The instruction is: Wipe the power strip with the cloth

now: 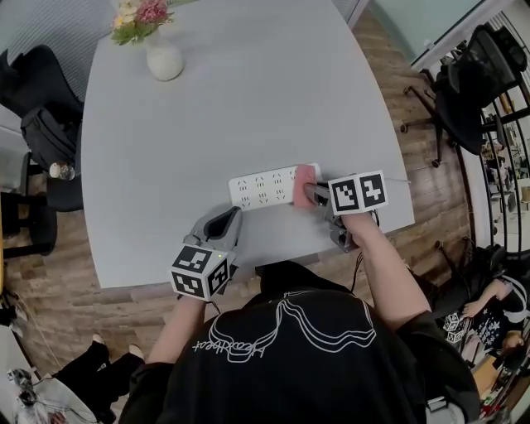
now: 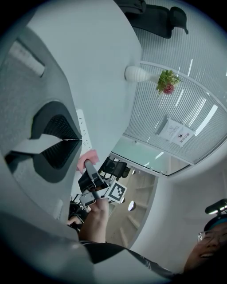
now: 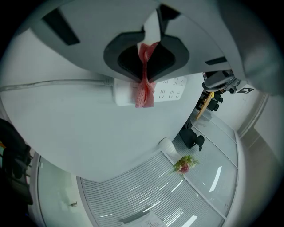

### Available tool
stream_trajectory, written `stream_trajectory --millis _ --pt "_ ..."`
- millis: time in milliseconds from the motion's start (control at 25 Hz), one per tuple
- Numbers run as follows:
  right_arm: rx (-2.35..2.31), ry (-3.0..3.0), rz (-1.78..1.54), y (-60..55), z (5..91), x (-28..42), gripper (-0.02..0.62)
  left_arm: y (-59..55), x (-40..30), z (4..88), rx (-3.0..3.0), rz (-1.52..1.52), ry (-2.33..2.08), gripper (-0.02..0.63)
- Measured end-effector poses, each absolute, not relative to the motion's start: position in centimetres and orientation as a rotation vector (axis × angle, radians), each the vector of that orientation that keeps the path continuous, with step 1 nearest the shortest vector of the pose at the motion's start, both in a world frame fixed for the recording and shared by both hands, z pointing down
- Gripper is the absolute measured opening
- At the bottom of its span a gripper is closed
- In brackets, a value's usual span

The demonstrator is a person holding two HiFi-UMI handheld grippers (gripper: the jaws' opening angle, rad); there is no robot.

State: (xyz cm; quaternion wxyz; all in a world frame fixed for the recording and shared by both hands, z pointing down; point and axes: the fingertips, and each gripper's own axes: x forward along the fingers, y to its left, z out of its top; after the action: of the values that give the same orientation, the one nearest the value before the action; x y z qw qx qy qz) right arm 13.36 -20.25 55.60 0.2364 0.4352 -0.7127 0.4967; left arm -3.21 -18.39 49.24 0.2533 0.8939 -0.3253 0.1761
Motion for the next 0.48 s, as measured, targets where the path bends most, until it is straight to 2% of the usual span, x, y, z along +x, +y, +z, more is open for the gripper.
stream_trajectory --millis 480 --pt "1.279 -1.908 1.289 -19.6 55.7 18.2 0.034 -18.1 -3.6 49.1 2.411 0.504 -0.910 0.014"
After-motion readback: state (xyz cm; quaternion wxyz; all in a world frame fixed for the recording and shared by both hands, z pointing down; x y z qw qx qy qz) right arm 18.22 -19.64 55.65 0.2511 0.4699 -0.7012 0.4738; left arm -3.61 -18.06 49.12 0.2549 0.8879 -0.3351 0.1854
